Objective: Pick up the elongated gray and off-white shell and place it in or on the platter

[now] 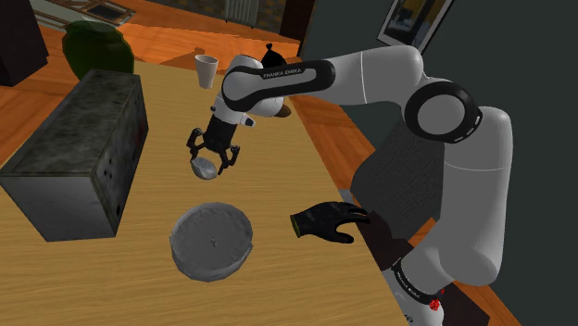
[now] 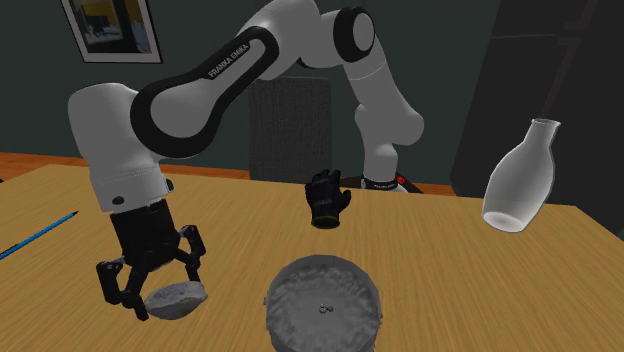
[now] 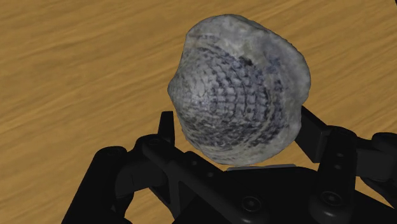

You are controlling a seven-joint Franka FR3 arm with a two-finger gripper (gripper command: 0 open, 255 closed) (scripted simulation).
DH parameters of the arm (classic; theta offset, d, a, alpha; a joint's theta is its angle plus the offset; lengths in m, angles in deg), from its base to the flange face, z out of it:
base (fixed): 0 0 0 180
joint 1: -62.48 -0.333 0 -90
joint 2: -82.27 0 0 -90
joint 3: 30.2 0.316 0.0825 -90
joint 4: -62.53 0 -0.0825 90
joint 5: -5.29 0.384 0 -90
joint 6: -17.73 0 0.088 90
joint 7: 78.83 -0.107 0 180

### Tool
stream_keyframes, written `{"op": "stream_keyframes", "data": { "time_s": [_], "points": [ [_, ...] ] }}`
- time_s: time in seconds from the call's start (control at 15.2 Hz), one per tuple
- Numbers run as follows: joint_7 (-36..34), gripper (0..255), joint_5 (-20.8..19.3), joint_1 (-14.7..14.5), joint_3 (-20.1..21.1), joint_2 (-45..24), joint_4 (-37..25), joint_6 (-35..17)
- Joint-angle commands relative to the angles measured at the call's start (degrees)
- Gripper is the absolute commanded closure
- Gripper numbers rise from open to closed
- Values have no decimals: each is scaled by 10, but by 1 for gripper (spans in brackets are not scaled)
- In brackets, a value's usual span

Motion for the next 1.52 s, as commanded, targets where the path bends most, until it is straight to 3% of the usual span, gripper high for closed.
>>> {"op": "stream_keyframes", "data": {
  "time_s": [0.0,0.53,1.45],
  "points": [
    [0,255,0,0,0,0,0,0],
    [0,255,0,0,0,0,0,0],
    [-29,255,-4,3,1,41,-45,81]
  ]
}}
